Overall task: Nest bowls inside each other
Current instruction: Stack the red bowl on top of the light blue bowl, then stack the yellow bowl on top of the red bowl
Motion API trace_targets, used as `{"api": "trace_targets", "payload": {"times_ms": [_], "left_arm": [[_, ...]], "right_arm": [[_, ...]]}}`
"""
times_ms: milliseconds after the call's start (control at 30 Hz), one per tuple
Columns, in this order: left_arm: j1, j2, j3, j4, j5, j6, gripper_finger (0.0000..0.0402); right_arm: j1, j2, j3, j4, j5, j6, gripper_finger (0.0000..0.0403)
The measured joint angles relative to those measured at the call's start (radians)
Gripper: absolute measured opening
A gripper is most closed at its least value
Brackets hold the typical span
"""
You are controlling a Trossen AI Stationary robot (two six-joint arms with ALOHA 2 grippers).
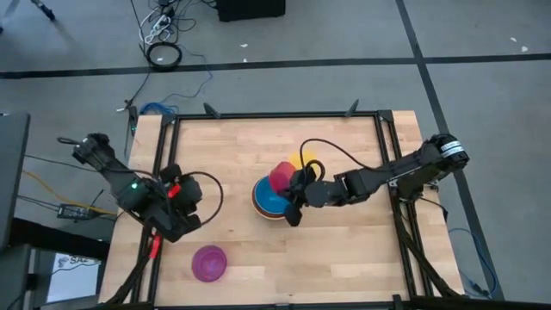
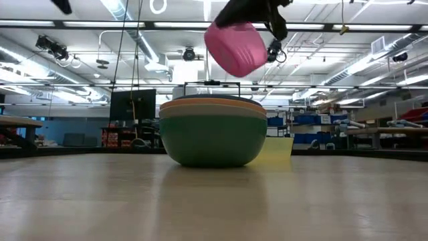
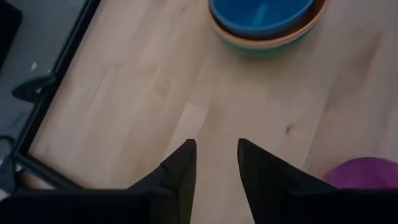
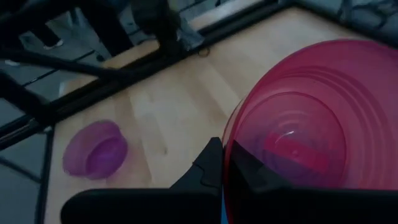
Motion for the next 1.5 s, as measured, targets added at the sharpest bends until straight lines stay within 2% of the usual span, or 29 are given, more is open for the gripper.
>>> {"api": "trace_targets", "payload": {"times_ms": [300, 500, 733, 967, 1200, 1267, 1400, 1500], "left_arm": [[0.000, 0.000, -0.165, 0.087, 0.002, -0.048, 0.0127], [0.000, 0.000, -0.259, 0.158, 0.037, -0.059, 0.0127], [0.000, 0.001, -0.303, 0.279, 0.063, -0.058, 0.0127], [0.000, 0.001, -0.305, 0.320, 0.064, -0.057, 0.0127], [0.000, 0.001, -0.305, 0.329, 0.072, -0.056, 0.0127], [0.000, 0.001, -0.305, 0.341, 0.131, -0.057, 0.0127], [-0.017, 0.001, -0.305, 0.351, 0.323, -0.049, 0.0127], [-0.052, 0.000, -0.326, 0.486, 0.434, 0.006, 0.0127]], "right_arm": [[-0.003, 0.001, -0.116, 0.078, -0.029, 0.077, 0.0000], [-0.003, 0.001, -0.158, 0.183, -0.031, 0.038, 0.0007], [-0.007, 0.000, -0.159, 0.174, -0.033, 0.036, 0.0054], [-0.012, 0.000, -0.159, 0.184, -0.051, 0.038, 0.0111], [-0.012, 0.000, -0.159, 0.189, -0.057, 0.037, 0.0127], [-0.006, 0.000, -0.159, 0.174, -0.057, 0.032, 0.0126], [0.024, 0.000, -0.159, 0.109, -0.057, 0.045, 0.0126], [0.058, 0.000, -0.159, 0.063, -0.057, 0.084, 0.0125]]}}
